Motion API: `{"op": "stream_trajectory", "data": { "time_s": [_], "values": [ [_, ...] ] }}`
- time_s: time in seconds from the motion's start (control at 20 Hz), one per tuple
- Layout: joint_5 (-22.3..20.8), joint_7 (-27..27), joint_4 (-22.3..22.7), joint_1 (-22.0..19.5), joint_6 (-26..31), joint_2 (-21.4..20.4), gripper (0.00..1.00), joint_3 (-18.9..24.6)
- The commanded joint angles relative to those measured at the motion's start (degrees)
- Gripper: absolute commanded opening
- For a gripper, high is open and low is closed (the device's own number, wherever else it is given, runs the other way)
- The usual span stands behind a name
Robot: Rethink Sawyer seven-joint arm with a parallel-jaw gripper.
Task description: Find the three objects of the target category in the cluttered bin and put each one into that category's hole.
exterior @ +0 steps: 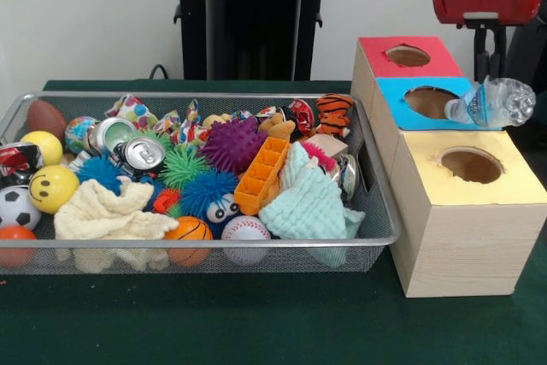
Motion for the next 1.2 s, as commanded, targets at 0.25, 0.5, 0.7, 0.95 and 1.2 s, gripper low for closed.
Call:
{"op": "stream_trajectory", "data": {
  "time_s": [0.25,0.5,0.7,0.95,1.2],
  "values": [
    [2.7,8.3,7.7,-3.2,-0.8,-0.9,0.0,6.0],
    [2.6,8.1,8.9,-4.0,-1.6,-1.1,0.0,6.9],
    [2.3,8.0,10.3,-5.3,-2.8,-1.4,0.0,8.1],
    [2.0,8.9,10.5,-5.3,-4.2,-0.9,0.0,8.7],
    [1.9,8.9,10.6,-5.4,-4.4,-0.9,0.0,8.9]
  ]
}}
